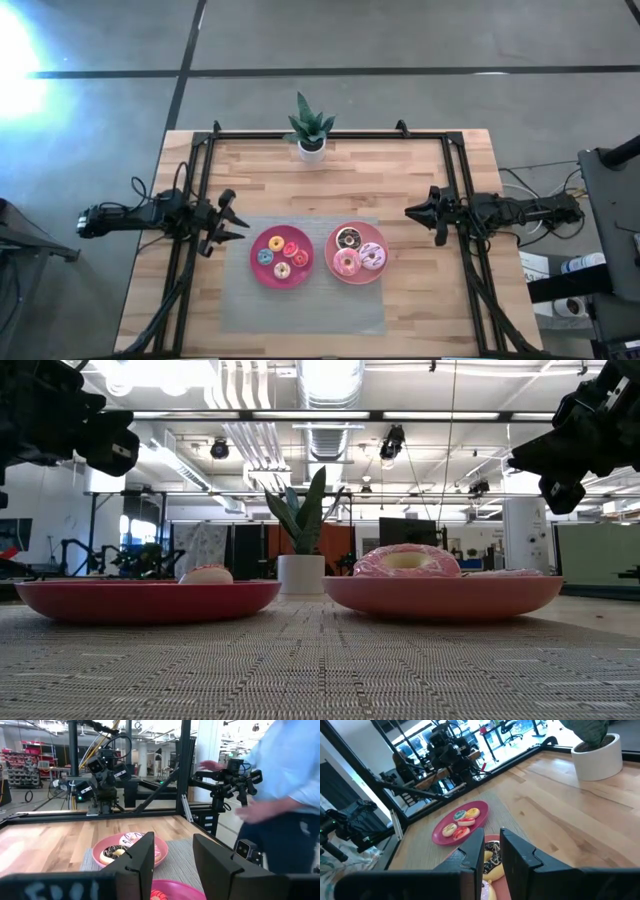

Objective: Pick & Place donuts
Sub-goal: Return to Home Position

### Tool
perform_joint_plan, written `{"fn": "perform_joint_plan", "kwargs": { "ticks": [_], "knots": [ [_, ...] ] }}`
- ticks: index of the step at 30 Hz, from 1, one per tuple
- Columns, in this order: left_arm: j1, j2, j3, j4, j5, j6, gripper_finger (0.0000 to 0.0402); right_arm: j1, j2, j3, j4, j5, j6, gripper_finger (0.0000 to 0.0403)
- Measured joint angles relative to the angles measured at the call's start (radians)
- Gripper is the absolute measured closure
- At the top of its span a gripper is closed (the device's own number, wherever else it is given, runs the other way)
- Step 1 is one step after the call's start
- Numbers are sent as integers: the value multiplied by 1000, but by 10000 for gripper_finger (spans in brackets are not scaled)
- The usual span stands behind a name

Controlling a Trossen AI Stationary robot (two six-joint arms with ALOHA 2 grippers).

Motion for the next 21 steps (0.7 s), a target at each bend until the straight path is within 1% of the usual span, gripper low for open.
{"fn": "perform_joint_plan", "kwargs": {
  "ticks": [3,5,7,8,9,11,13,15,17,21],
  "knots": [
    [0,0,0,0,0,0,292,0,0,0,-4,-4,-1,349],
    [0,0,0,1,0,0,292,0,-7,1,-17,-5,-44,349],
    [0,0,0,1,0,0,292,-6,-27,-5,27,-9,-87,349],
    [0,0,0,1,0,0,292,-15,-42,-12,64,-42,-118,349],
    [0,0,0,2,0,0,292,-26,-49,-21,109,-97,-166,348],
    [0,0,0,2,0,0,292,-46,-49,-41,211,-255,-277,349],
    [0,1,0,1,0,0,292,-62,-48,-54,249,-421,-376,349],
    [0,1,0,0,0,0,292,-73,-49,-65,253,-537,-440,349],
    [0,1,0,0,0,0,292,-83,-48,-67,204,-579,-493,349],
    [0,1,0,0,0,0,292,-87,-49,-67,190,-547,-569,349]
  ]
}}
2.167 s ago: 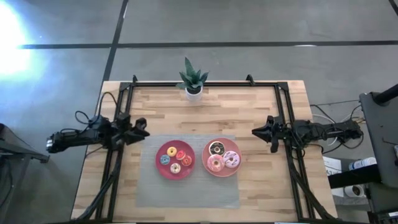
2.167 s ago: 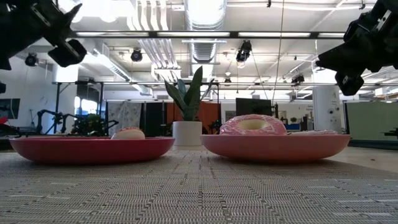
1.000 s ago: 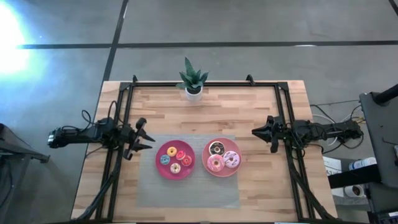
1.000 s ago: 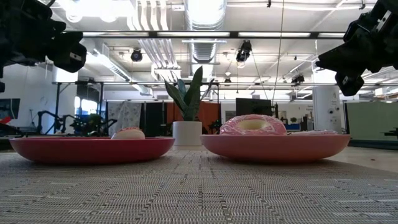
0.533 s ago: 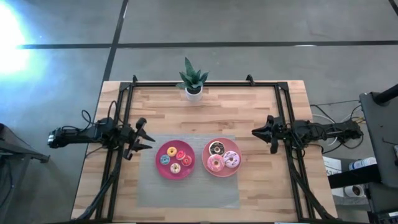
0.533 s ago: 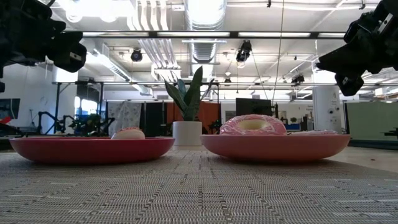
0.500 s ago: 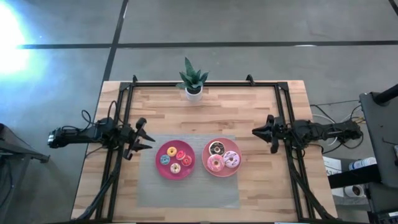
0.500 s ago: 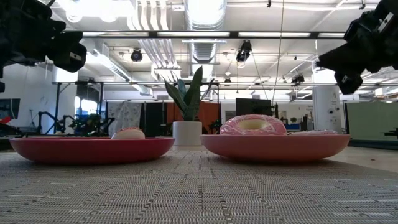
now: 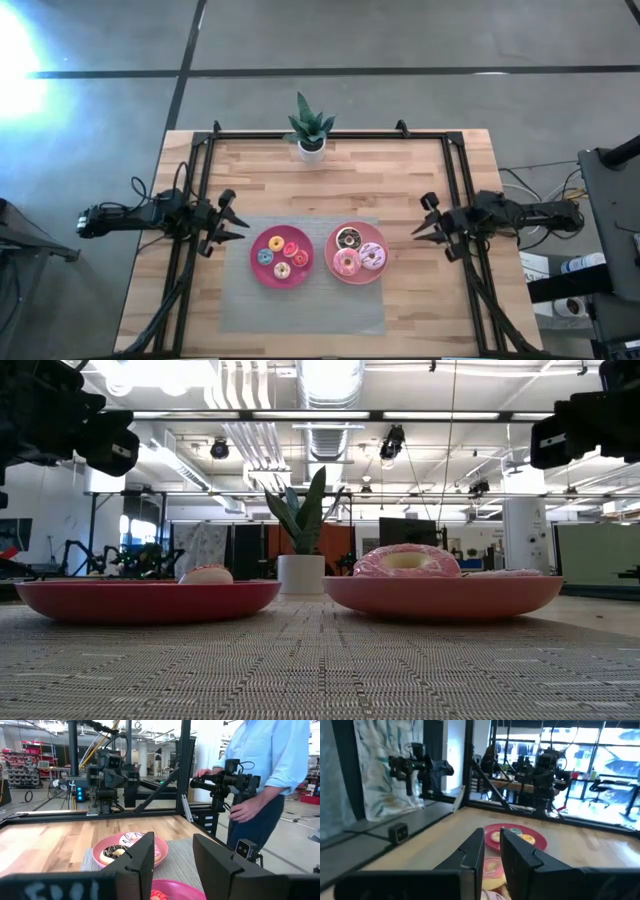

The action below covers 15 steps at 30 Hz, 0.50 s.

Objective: Pick & Place donuts
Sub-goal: Return to Home Position

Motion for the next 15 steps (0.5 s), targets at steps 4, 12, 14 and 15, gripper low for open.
{"fn": "perform_joint_plan", "kwargs": {
  "ticks": [4,12,14,15],
  "knots": [
    [0,0,0,0,0,0,292,0,0,0,-2,4,-15,349],
    [0,0,0,-1,0,0,292,1,11,0,-2,7,67,349],
    [0,0,0,-1,0,0,292,1,11,0,-1,7,70,349],
    [0,0,0,-1,0,0,292,1,10,0,0,7,70,349]
  ]
}}
